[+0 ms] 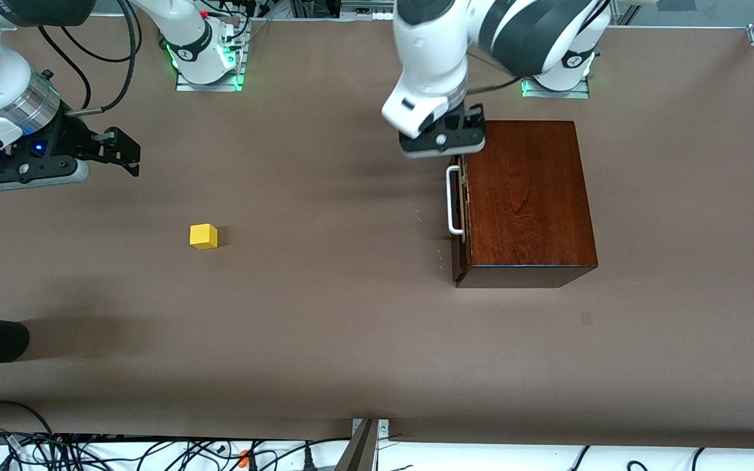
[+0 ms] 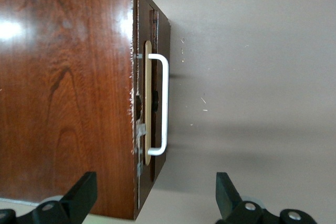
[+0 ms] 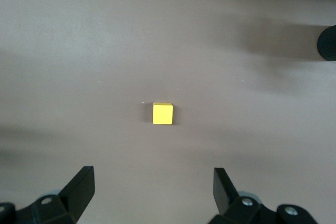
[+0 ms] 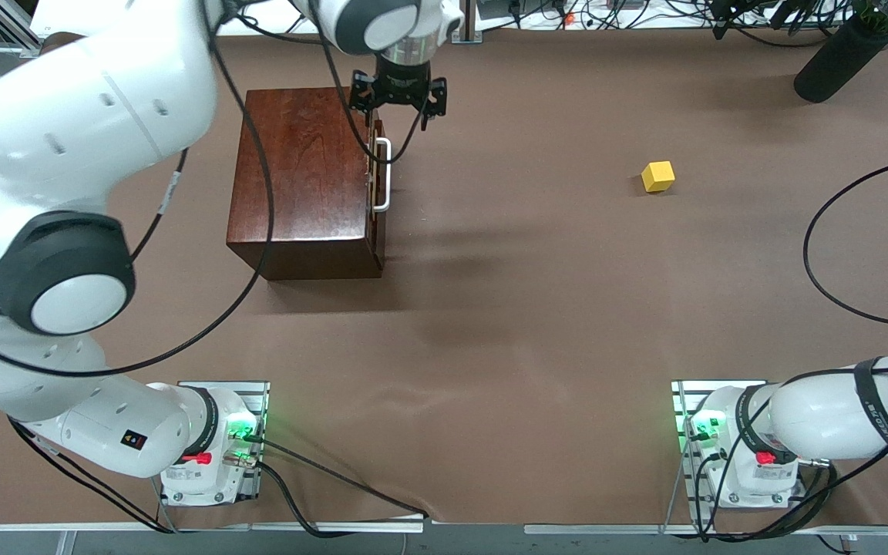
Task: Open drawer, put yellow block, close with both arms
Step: 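Move the left gripper over the box to the white drawer handle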
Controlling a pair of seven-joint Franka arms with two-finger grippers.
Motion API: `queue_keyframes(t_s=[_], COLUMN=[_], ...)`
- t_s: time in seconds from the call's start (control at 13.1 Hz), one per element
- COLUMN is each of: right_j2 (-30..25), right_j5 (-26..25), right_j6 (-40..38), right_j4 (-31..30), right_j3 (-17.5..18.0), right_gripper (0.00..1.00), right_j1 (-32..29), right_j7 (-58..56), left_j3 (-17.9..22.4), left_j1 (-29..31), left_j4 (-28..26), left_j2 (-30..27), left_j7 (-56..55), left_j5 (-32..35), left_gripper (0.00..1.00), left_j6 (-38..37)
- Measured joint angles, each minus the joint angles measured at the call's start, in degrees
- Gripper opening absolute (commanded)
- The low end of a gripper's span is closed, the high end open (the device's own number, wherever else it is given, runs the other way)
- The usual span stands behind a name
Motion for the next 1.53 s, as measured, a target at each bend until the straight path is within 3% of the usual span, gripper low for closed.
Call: queue_keyframes(t_s=[0.38, 1.07, 1.53], right_j2=[0.02, 0.06, 0.07], right_j5=[0.0, 0.0, 0.0], right_j6=[-0.07, -0.17, -0.18], right_j4=[0.0, 0.0, 0.0], right_j3=[-0.04, -0.04, -0.03], right_gripper=[1.0, 1.0, 1.0], right_j1=[-0.02, -0.02, 0.02], right_j7=[0.02, 0.09, 0.09], left_j3=[0.02, 0.2, 0.4], left_j1=[-1.06, -1.15, -1.17], left_j4=[-1.36, -8.12, -9.3], left_j2=[7.22, 10.94, 12.56], left_j7=[-0.8, -0.85, -2.1], left_j5=[5.27, 11.57, 12.15], left_gripper=[1.0, 1.0, 1.0], left_j6=[4.78, 10.18, 12.12])
